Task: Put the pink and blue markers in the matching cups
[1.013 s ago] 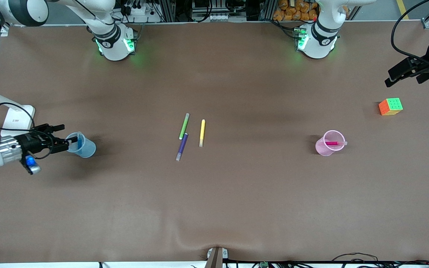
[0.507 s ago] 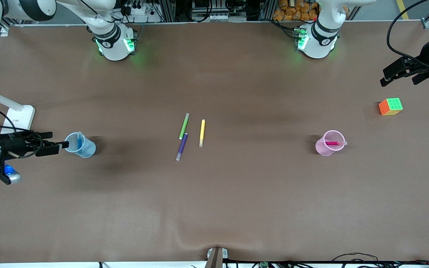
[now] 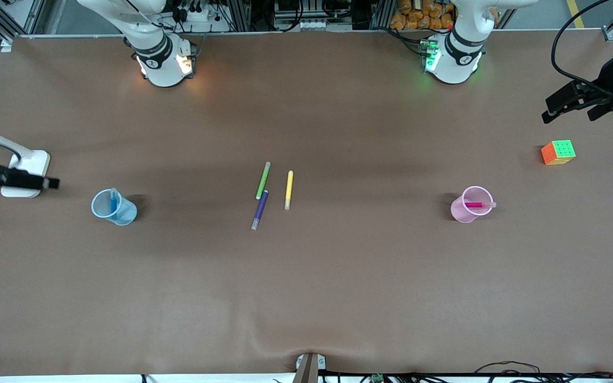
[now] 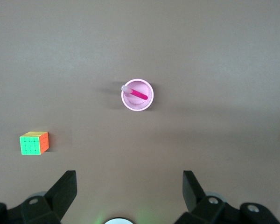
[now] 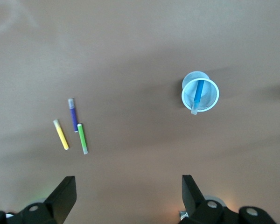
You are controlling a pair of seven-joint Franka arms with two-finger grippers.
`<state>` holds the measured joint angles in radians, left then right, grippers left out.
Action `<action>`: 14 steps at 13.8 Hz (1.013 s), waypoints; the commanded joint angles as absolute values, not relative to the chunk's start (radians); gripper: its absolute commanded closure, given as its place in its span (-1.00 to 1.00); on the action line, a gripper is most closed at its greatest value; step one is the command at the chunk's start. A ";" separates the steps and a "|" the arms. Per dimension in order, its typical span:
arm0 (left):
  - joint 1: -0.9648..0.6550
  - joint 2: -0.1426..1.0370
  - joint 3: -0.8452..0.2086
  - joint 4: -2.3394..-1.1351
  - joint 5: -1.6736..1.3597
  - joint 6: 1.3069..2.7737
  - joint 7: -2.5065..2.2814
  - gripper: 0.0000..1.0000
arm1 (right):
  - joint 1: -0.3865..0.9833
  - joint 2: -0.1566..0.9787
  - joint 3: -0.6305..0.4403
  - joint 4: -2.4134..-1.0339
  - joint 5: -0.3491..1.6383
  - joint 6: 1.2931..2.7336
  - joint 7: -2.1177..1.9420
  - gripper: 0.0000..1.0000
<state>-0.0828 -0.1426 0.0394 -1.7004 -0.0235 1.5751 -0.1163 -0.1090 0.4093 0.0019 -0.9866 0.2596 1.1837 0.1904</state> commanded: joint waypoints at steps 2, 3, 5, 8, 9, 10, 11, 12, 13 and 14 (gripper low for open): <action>-0.087 -0.133 0.043 -1.678 -0.009 1.568 -0.110 -1.00 | -0.072 0.249 -0.008 -1.043 0.216 1.135 -0.006 -1.00; -0.089 -0.135 0.041 -1.678 0.000 1.568 -0.110 -1.00 | -0.040 0.226 -0.009 -1.061 0.162 1.125 -0.005 -1.00; -0.094 -0.135 0.040 -1.677 0.002 1.566 -0.112 -1.00 | 0.009 0.190 -0.009 -1.118 0.085 1.132 -0.002 -1.00; -0.091 -0.135 0.038 -1.677 0.002 1.566 -0.110 -1.00 | 0.014 0.115 -0.009 -1.222 0.068 1.166 -0.002 -1.00; -0.089 -0.135 0.040 -1.677 0.000 1.566 -0.109 -1.00 | 0.012 0.062 -0.011 -1.308 0.066 1.199 -0.002 -1.00; -0.089 -0.135 0.038 -1.678 0.000 1.565 -0.107 -1.00 | 0.006 -0.008 -0.009 -1.413 0.066 1.263 -0.002 -1.00; -0.090 -0.135 0.038 -1.680 0.002 1.565 -0.109 -1.00 | 0.005 -0.068 -0.009 -1.504 0.066 1.316 -0.002 -1.00; -0.092 -0.135 0.038 -1.680 0.000 1.565 -0.109 -1.00 | 0.003 -0.104 -0.003 -1.556 0.060 1.330 -0.003 -1.00; -0.092 -0.135 0.038 -1.678 0.002 1.565 -0.110 -1.00 | 0.005 -0.130 -0.002 -1.590 0.040 1.333 -0.003 -1.00; -0.092 -0.135 0.038 -1.678 0.002 1.565 -0.112 -1.00 | 0.008 -0.146 -0.002 -1.615 0.034 1.350 -0.003 -1.00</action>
<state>-0.0851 -0.1410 0.0371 -1.6967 -0.0175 1.5750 -0.1157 0.0057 -0.0385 -0.0071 -1.4711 0.0662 1.2932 0.0107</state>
